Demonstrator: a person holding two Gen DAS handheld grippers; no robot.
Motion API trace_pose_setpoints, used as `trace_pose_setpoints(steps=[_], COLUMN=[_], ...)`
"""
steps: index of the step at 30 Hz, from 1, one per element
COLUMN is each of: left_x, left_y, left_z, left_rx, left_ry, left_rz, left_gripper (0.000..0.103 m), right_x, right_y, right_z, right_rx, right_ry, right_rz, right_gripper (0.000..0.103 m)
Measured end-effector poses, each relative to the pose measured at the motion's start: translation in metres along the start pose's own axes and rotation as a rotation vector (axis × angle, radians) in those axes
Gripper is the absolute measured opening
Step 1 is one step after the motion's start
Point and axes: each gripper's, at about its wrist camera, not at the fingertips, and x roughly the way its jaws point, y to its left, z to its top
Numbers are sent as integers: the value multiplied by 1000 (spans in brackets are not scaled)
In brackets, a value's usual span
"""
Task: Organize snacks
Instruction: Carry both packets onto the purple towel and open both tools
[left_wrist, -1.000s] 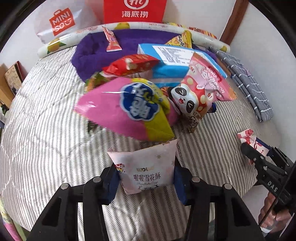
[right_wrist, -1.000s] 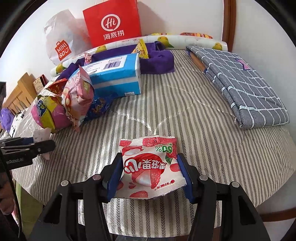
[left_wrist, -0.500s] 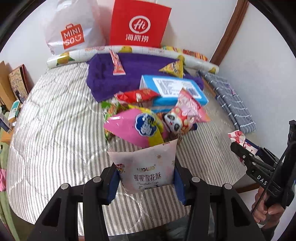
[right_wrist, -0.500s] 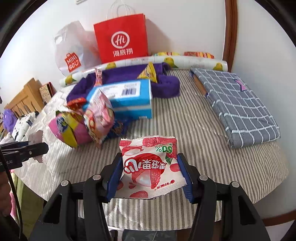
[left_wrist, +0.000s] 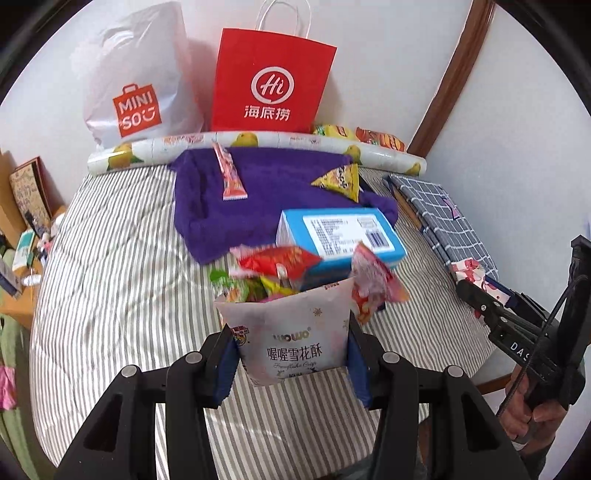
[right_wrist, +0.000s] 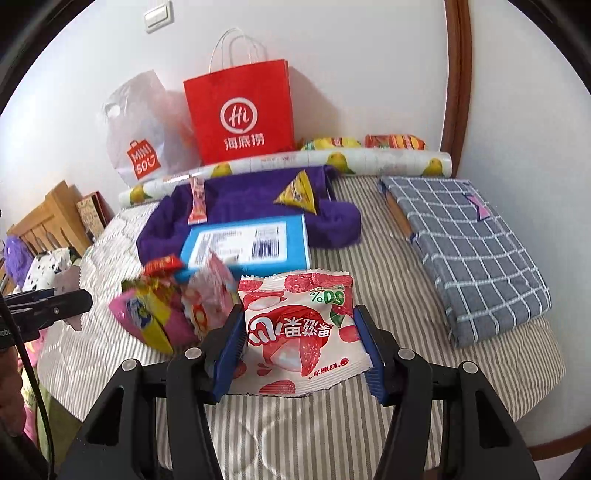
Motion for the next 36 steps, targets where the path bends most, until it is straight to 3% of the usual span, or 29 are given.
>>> trace_pose_setpoints(steps=[19,36], left_x=[29,80], left_y=[25,60], left_z=[75,117], left_rx=[-10,-108], left_ry=[-24,-2], left_rz=[-30,-36], left_gripper=[48,48], right_x=[38,126], right_y=[6,18], right_z=[78,132], right_rx=[23,-11], right_ry=[-59,-13], right_rz=[-2,74], right_gripper=[57,57])
